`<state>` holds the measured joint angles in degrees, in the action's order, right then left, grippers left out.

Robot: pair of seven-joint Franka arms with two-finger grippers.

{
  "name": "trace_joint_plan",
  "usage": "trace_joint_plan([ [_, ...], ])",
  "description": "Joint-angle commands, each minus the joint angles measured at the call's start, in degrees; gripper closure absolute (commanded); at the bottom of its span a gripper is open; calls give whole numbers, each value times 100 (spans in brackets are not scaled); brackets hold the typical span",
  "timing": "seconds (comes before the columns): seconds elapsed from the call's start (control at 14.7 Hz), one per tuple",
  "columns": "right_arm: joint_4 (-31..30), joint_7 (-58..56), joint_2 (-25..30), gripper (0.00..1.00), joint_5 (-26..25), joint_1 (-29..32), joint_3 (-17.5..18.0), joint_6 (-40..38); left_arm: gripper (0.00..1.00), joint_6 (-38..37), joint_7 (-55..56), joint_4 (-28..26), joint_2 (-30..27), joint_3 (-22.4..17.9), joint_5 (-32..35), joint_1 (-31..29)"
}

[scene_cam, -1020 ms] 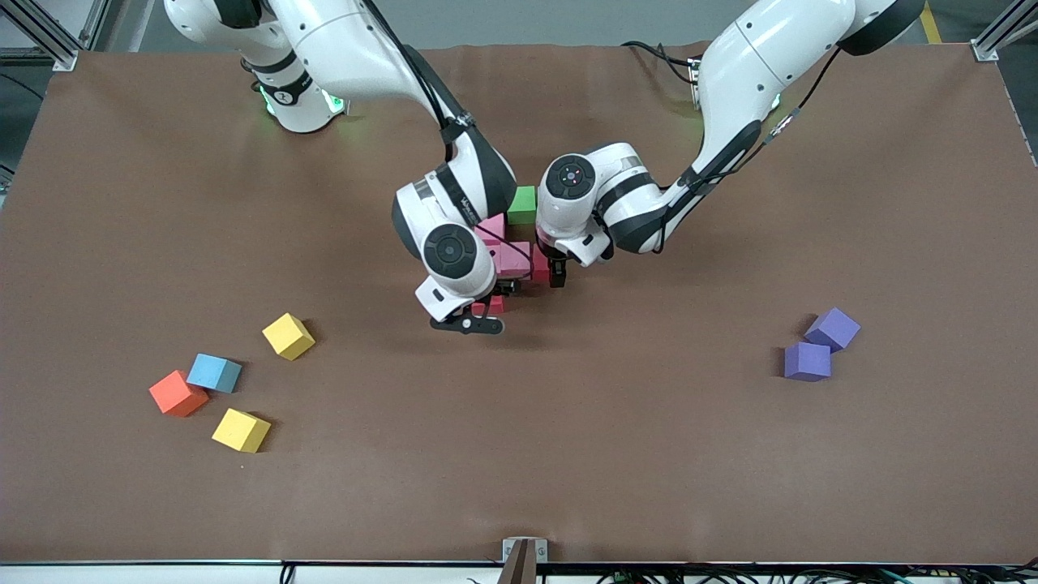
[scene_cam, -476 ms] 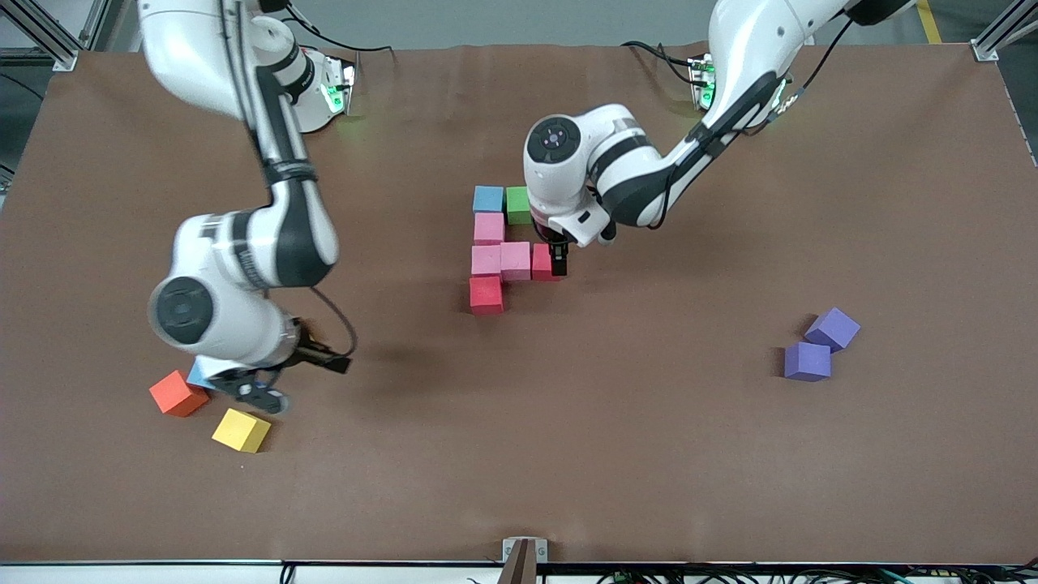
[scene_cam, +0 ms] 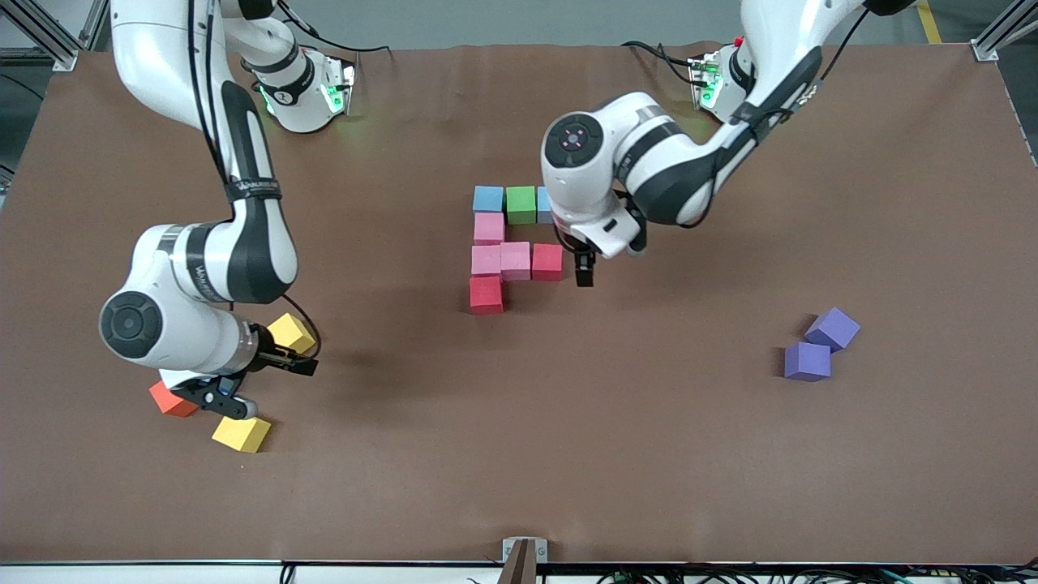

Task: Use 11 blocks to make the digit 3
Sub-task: 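Open both grippers and move them toward the purple and yellow blocks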

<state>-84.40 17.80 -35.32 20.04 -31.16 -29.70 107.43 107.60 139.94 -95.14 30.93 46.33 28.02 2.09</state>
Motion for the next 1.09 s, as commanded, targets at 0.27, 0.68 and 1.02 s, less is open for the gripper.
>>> trace_joint_plan([
  [0.27,-567,-189,16,0,35,374,87,251,0,-178,-2854,206,-34,87,125,-1350],
  [0.68,-1184,-1882,16,0,87,357,113,841,0,296,-4403,224,194,51,125,-2387],
  [1.02,-1289,-1465,25,0,132,374,122,744,0,481,-6703,233,536,25,344,-3126],
])
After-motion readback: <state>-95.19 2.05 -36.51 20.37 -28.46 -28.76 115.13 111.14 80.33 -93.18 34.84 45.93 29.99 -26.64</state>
